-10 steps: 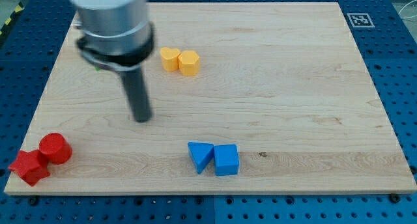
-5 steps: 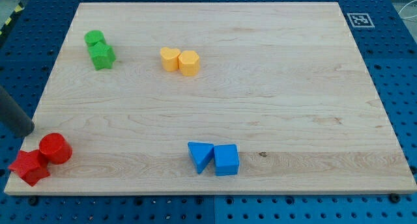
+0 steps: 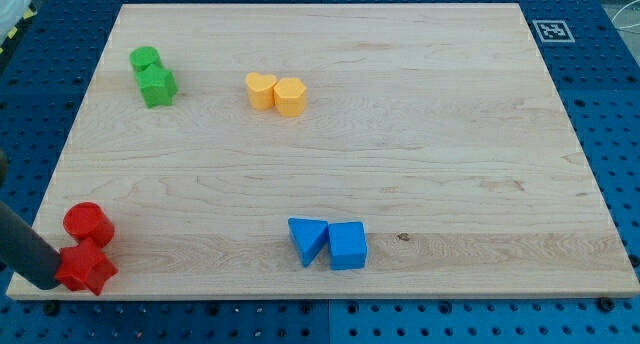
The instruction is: Push red star to the bottom right
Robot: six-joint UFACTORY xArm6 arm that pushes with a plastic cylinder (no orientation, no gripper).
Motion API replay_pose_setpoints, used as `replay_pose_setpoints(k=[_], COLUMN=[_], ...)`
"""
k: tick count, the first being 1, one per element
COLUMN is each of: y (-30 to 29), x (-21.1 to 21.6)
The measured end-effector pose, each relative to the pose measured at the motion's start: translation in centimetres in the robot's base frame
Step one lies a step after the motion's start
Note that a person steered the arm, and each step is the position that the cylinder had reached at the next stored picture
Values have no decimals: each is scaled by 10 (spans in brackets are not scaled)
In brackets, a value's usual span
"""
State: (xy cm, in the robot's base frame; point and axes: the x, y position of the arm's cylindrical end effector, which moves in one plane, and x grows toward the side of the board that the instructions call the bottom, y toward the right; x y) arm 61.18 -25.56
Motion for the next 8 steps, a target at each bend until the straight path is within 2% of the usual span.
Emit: replay_pose_setpoints(k=[2, 5, 7, 8], y=[18, 89, 137, 177], x=[6, 6, -41, -50])
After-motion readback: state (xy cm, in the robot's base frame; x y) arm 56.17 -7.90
